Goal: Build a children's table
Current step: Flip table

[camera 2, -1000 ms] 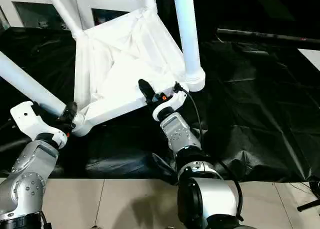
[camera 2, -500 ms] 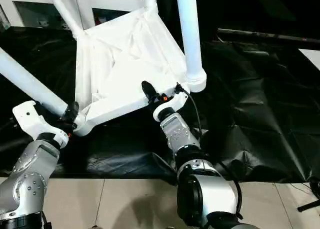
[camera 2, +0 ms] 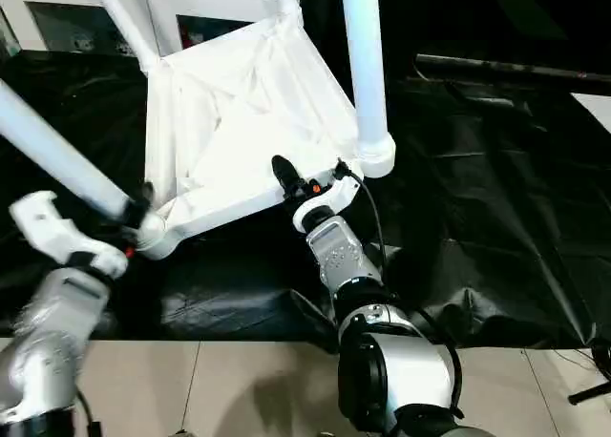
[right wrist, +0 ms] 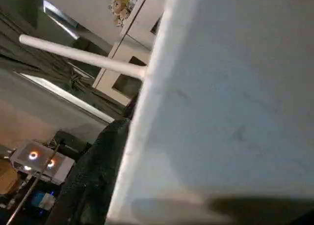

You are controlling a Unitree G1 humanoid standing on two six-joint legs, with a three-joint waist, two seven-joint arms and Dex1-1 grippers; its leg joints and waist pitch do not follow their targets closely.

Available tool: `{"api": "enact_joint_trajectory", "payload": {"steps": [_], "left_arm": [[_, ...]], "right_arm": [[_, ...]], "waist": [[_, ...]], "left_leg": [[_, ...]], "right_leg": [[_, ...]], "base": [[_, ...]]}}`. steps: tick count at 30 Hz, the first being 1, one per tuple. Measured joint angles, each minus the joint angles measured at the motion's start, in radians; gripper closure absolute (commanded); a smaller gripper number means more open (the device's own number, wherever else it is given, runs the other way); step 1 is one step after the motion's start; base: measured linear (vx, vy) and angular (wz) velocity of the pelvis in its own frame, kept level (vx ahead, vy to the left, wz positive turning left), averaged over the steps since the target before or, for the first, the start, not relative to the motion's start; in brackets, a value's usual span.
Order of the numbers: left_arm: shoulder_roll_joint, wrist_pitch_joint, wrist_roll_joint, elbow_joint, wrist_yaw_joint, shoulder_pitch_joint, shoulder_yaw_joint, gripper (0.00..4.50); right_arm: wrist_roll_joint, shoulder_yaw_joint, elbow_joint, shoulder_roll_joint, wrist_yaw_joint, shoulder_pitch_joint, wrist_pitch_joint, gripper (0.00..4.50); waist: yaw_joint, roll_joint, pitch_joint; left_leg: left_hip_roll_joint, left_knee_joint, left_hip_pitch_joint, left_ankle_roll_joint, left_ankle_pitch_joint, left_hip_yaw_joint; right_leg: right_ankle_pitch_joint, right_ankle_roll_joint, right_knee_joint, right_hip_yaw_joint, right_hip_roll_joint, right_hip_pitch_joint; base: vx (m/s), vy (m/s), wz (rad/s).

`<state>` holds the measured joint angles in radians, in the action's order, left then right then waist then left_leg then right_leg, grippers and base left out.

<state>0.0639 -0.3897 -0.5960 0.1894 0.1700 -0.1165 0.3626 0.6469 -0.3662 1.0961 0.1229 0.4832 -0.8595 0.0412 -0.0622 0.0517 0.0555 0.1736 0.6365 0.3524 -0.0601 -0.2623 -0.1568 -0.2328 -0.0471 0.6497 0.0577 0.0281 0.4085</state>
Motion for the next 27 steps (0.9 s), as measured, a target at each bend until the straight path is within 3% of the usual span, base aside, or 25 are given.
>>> {"api": "enact_joint_trajectory", "payload": {"steps": [11, 18, 27], "left_arm": [[0.089, 0.007, -0.037, 0.016, 0.126, 0.078, 0.023, 0.0], [0.238, -0.012, -0.001, 0.035, 0.27, 0.194, -0.011, 0.0], [0.369, -0.07, -0.03, 0.157, 0.423, 0.224, -0.09, 0.0]], "right_arm": [[-0.017, 0.01, -0.135, -0.007, -0.05, 0.039, -0.001, 2.34], [-0.03, 0.016, -0.33, -0.057, -0.101, 0.121, 0.018, 2.34], [-0.069, 0.089, -0.556, -0.088, -0.134, 0.206, 0.084, 2.34]], "waist": [[-0.008, 0.0, 0.0], [-0.024, 0.0, 0.0], [-0.008, -0.001, 0.001]], "left_leg": [[0.001, -0.001, 0.001, 0.003, 0.008, -0.01], [0.001, -0.001, 0.002, 0.004, 0.01, -0.017], [0.001, -0.006, -0.002, -0.004, 0.015, -0.016]], "right_leg": [[0.0, 0.0, 0.004, 0.007, 0.012, 0.0], [0.001, 0.001, 0.003, 0.008, 0.017, -0.001], [0.002, 0.002, 0.005, 0.008, 0.015, -0.001]], "base": [[0.0, 0.0, 0.0], [0.0, 0.0, 0.0], [0.0, 0.0, 0.0]]}}
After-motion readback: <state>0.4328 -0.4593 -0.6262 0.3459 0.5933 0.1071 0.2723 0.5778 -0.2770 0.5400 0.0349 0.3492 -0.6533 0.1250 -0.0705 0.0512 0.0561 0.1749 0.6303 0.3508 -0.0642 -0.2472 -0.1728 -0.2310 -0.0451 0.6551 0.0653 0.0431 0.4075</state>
